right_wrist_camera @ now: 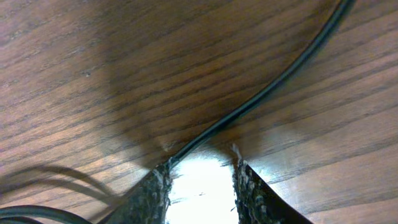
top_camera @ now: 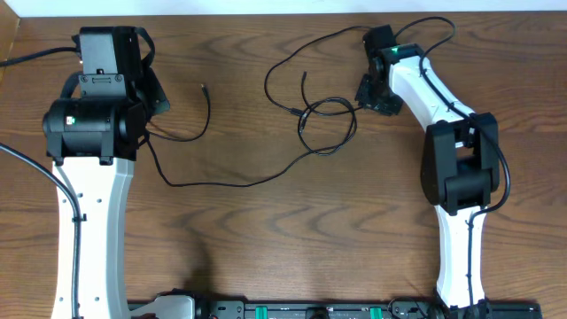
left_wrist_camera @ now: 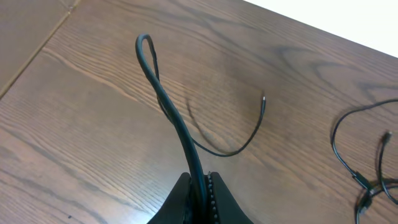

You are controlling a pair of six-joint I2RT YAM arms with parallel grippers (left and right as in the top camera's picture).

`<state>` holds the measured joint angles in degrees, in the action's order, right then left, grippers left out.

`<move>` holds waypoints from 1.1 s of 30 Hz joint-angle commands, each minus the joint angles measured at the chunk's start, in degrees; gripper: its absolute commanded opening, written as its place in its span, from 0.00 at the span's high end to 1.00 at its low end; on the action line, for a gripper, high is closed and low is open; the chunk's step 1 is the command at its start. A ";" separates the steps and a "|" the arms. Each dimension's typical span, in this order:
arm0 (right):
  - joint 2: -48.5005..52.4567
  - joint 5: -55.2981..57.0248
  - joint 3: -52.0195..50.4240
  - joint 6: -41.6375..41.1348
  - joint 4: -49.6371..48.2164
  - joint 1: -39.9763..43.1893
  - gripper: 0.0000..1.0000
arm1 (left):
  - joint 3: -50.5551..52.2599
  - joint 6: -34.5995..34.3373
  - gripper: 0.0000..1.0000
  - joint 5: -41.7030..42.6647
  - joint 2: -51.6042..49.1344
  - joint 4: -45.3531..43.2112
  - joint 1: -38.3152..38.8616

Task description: Untangle cables

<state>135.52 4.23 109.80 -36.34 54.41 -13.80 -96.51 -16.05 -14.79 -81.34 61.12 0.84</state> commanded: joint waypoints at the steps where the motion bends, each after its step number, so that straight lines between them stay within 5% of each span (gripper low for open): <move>1: 4.37 3.37 -0.37 1.29 2.27 -0.17 0.70 | -0.85 0.76 0.92 1.55 -0.11 0.15 -0.28; 13: 4.50 -3.91 1.64 9.05 4.48 5.84 0.76 | -0.85 0.76 0.92 1.77 -0.11 0.15 -0.28; 19: 4.11 -22.62 11.82 36.06 6.60 6.97 0.63 | -0.85 0.74 0.92 1.77 -0.11 0.13 -0.28; 23: 4.13 -27.32 12.28 42.84 8.90 4.35 0.60 | -0.85 0.74 0.93 1.77 -0.11 0.11 -0.28; 33: 4.26 -18.32 11.76 38.84 12.87 -2.64 0.57 | -0.85 0.76 0.92 1.77 -0.11 0.13 -0.28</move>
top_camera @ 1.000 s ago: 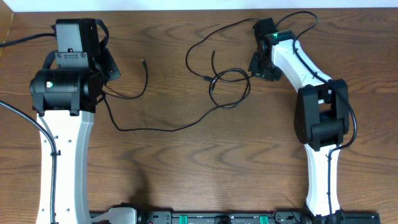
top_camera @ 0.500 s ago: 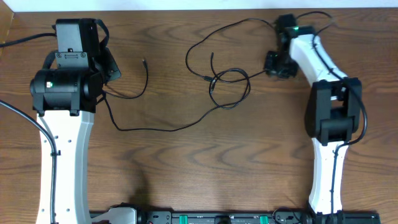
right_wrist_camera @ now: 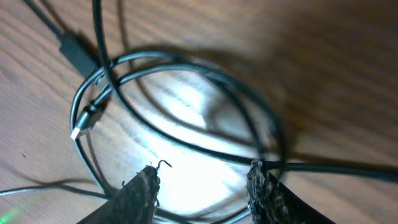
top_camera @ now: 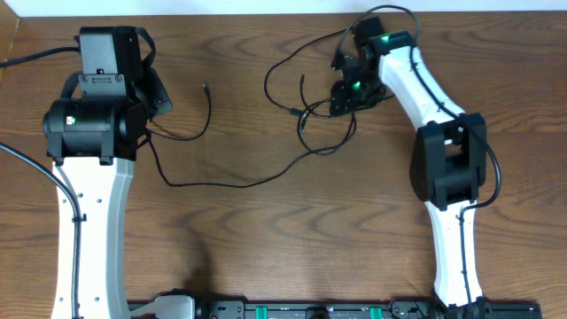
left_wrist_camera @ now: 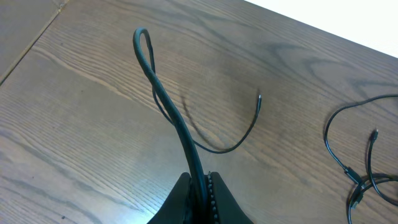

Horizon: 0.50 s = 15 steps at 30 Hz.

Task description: Untangle cables

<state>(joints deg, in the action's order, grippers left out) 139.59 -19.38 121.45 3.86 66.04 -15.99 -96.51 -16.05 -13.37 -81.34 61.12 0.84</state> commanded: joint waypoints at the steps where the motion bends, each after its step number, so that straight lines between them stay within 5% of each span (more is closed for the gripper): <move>1: 0.20 7.32 -0.11 -2.40 1.70 -0.85 0.57 | -0.85 0.76 0.92 0.35 -0.11 0.11 -0.28; 6: 0.20 14.80 -0.46 -7.23 2.54 -1.86 0.59 | -0.85 0.76 0.92 0.35 -0.11 0.13 -0.28; 15: -0.28 11.67 0.59 -8.11 3.28 -1.66 0.61 | -0.85 0.76 0.93 0.35 -0.11 0.11 -0.28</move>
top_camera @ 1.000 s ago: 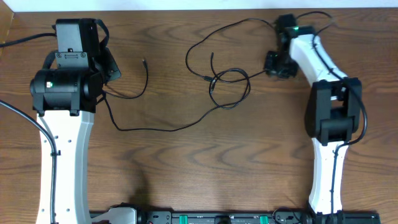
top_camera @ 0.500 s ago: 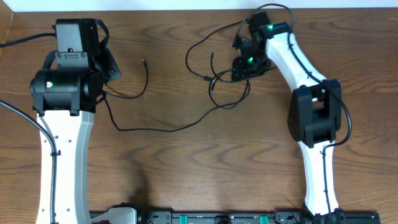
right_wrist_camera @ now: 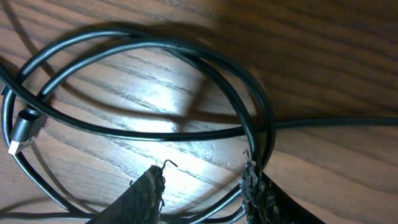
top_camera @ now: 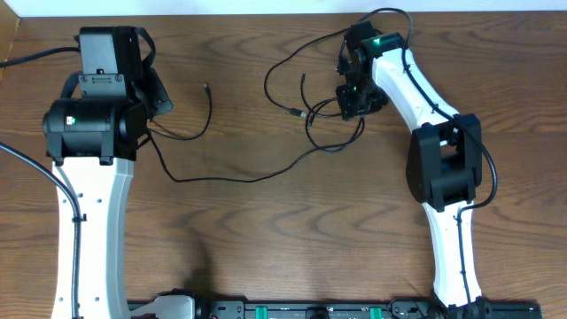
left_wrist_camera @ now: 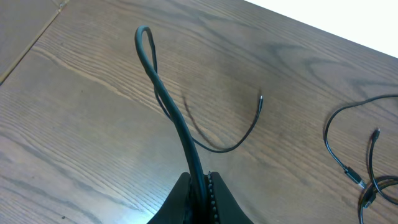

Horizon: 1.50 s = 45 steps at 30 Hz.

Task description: Untangle cables

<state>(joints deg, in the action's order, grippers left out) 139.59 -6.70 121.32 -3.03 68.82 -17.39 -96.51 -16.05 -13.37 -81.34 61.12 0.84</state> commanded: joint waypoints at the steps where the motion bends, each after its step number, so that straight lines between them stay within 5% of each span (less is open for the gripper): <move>1: -0.59 -1.18 1.03 -1.27 0.94 -0.26 0.61 | -0.85 0.76 0.93 0.35 -0.11 0.13 -0.28; 30: -0.66 0.76 -3.10 -0.15 0.57 0.44 0.61 | -0.85 0.76 0.92 0.33 -0.13 0.15 -0.28; 39: -0.66 1.20 -5.92 -2.69 -0.68 0.50 0.73 | -0.85 0.76 0.92 0.33 -0.13 0.13 -0.28; 43: -0.72 0.50 -4.63 -2.64 -1.27 -0.15 0.96 | -0.85 0.76 0.92 0.33 -0.13 0.13 -0.28; 45: -1.09 -0.83 -3.13 -2.60 -1.11 -0.59 0.99 | -0.85 0.76 0.92 0.33 -0.13 0.13 -0.28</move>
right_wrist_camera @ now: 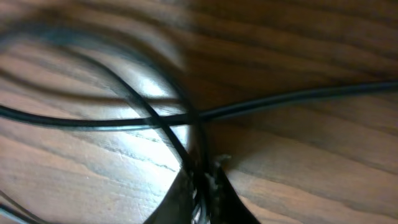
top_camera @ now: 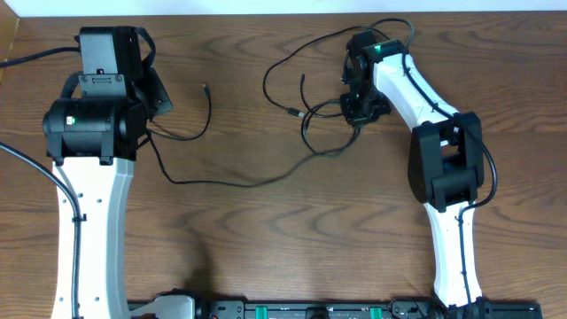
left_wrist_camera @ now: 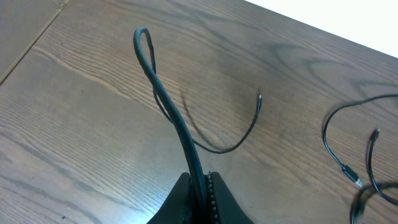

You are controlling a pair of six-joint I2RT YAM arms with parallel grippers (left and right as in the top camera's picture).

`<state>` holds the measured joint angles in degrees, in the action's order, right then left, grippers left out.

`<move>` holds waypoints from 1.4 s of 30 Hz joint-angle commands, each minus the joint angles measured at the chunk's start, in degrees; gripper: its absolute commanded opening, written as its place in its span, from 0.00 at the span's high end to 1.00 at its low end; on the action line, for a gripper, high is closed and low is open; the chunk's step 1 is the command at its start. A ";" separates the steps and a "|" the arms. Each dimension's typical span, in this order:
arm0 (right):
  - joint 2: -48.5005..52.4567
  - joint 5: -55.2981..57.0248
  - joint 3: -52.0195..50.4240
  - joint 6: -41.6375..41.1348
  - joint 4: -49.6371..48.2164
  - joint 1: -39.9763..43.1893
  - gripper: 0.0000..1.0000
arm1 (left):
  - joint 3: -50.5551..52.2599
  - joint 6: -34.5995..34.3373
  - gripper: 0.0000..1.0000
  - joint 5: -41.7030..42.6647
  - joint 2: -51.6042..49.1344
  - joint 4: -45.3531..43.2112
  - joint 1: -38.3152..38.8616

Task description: Untangle cables

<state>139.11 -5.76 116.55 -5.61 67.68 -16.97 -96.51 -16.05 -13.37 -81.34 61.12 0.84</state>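
Thin black cables lie across the wooden table, tangled in loops (top_camera: 323, 126) right of centre. One long strand (top_camera: 221, 182) runs from that knot to my left gripper (left_wrist_camera: 200, 186), which is shut on a thicker black cable that bends up into a narrow loop (left_wrist_camera: 143, 38). A free cable end (left_wrist_camera: 259, 97) curls just beyond it. My right gripper (right_wrist_camera: 202, 182) is down at the tangle's right edge (top_camera: 357, 108), its jaws closed on crossing strands. Another strand (right_wrist_camera: 298, 98) passes sideways just beyond the fingertips. A small plug (top_camera: 294, 112) lies left of the loops.
A wide cable loop (top_camera: 279, 64) arches from the tangle toward the table's far edge (top_camera: 266, 15). The right arm's own cable (top_camera: 399, 27) hangs above its wrist. Bare wood (top_camera: 292, 248) fills the near half of the table.
My right gripper, which stood open over the loops, is now shut on strands of the tangle. The loops look slightly drawn together. The left gripper and its cable are unchanged.
At first my right gripper was open to the right of the tangle over a single strand. Then it stood open over the loops, farther left, and then closer down on them. Now it grips them. The left gripper held its cable throughout.
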 commanded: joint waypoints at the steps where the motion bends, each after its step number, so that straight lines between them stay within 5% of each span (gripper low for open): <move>1: -1.09 -3.17 2.69 0.11 0.00 -1.49 0.99 | -0.85 0.76 0.92 0.33 -0.13 0.13 -0.28; 18: -3.80 -16.52 16.74 -2.67 -11.56 -13.42 0.99 | -0.85 0.76 0.92 0.35 -0.13 0.13 -0.28; 29: -3.80 -17.86 40.87 -3.28 1.20 -12.48 0.99 | -0.85 0.76 0.92 0.33 -0.13 0.13 -0.28; 34: -3.80 -21.22 46.91 -6.95 5.25 -10.60 0.99 | -0.85 0.76 0.92 0.35 -0.13 0.13 -0.28; 37: -3.80 -34.86 47.71 -10.21 4.13 -7.58 0.99 | -0.85 0.76 0.92 0.35 -0.13 0.13 -0.28; 42: -3.78 -39.89 46.51 -22.69 0.48 -3.61 0.99 | -0.85 0.76 0.92 0.35 -0.13 0.07 -0.28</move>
<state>136.97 -38.79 163.02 -19.00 70.19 -22.68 -96.51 -16.03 -13.34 -81.34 61.12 0.84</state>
